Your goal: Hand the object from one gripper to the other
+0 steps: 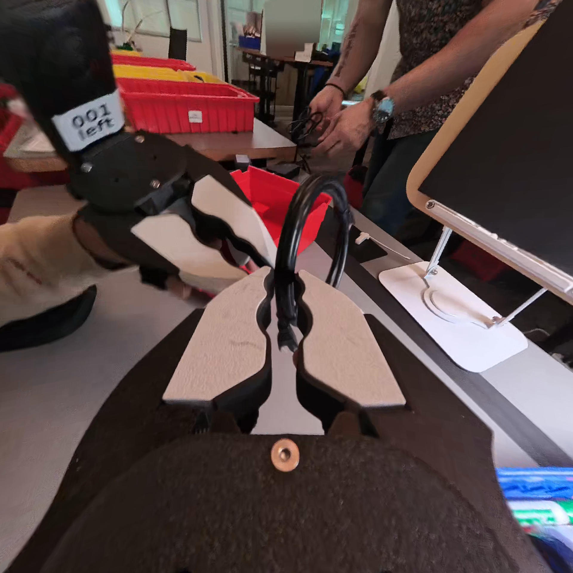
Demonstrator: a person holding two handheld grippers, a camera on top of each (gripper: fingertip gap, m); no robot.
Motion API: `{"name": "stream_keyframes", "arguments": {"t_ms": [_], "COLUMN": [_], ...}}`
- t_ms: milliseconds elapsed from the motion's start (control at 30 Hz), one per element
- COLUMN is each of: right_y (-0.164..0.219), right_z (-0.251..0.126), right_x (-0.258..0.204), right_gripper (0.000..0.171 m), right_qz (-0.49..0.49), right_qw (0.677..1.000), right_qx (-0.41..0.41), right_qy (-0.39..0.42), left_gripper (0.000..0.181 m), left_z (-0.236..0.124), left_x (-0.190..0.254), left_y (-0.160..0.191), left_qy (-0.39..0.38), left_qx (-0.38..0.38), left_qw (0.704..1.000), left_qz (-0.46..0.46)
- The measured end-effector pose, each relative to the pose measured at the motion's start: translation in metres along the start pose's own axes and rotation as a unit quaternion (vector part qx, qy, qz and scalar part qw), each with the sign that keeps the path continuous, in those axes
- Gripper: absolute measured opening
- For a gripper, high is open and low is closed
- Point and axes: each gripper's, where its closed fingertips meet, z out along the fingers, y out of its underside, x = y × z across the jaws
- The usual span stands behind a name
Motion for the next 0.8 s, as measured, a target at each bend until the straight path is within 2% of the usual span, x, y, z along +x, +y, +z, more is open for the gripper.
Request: {"name": "stream_keyframes", "arguments": {"t_ms": [100,200,300,367,433,533,600,700,767,800], "right_y": [0.007,0.036,0.057,0.058,0.057,0.051,0.043,0.009,-0.028,-0.039], "right_z": [-0.025,-0.05,-0.064,-0.063,-0.058,-0.058,-0.059,-0.055,-0.056,-0.063], "right_x": [0.002,-0.006,-0.043,-0.067,-0.079,-0.084,-0.078,-0.06,-0.025,-0.012], "right_gripper": [0.011,0.011,0.011,0.011,0.011,0.011,0.011,0.012,0.02,0.025], "right_qz": [-0.04,-0.101,-0.137,-0.135,-0.142,-0.134,-0.129,-0.137,-0.124,-0.113], "right_qw": [0.997,0.981,0.955,0.943,0.938,0.939,0.946,0.97,0.988,0.99], "right_qx": [-0.053,-0.146,-0.195,-0.198,-0.193,-0.168,-0.146,-0.049,0.044,0.074], "right_qy": [-0.029,-0.076,-0.174,-0.23,-0.252,-0.269,-0.258,-0.195,-0.079,-0.048], "left_gripper": [0.023,0.035,0.055,0.059,0.053,0.013,0.012,0.012,0.011,0.011], "left_z": [-0.023,-0.039,-0.032,-0.024,-0.021,-0.016,-0.014,-0.018,-0.026,-0.03], "left_x": [-0.007,-0.008,0.017,0.047,0.079,0.097,0.094,0.074,0.048,0.032], "left_y": [-0.015,-0.019,-0.006,0.003,0.015,0.022,0.017,-0.005,-0.02,-0.027], "left_qy": [0.02,0.035,0.092,0.157,0.225,0.25,0.236,0.212,0.18,0.163], "left_qx": [0.034,0.043,0.006,-0.014,-0.043,-0.055,-0.048,-0.001,0.051,0.083], "left_qw": [0.999,0.998,0.995,0.985,0.969,0.96,0.965,0.976,0.982,0.982], "left_qz": [-0.012,0.005,0.04,0.072,0.095,0.117,0.107,0.041,-0.016,-0.056]}}
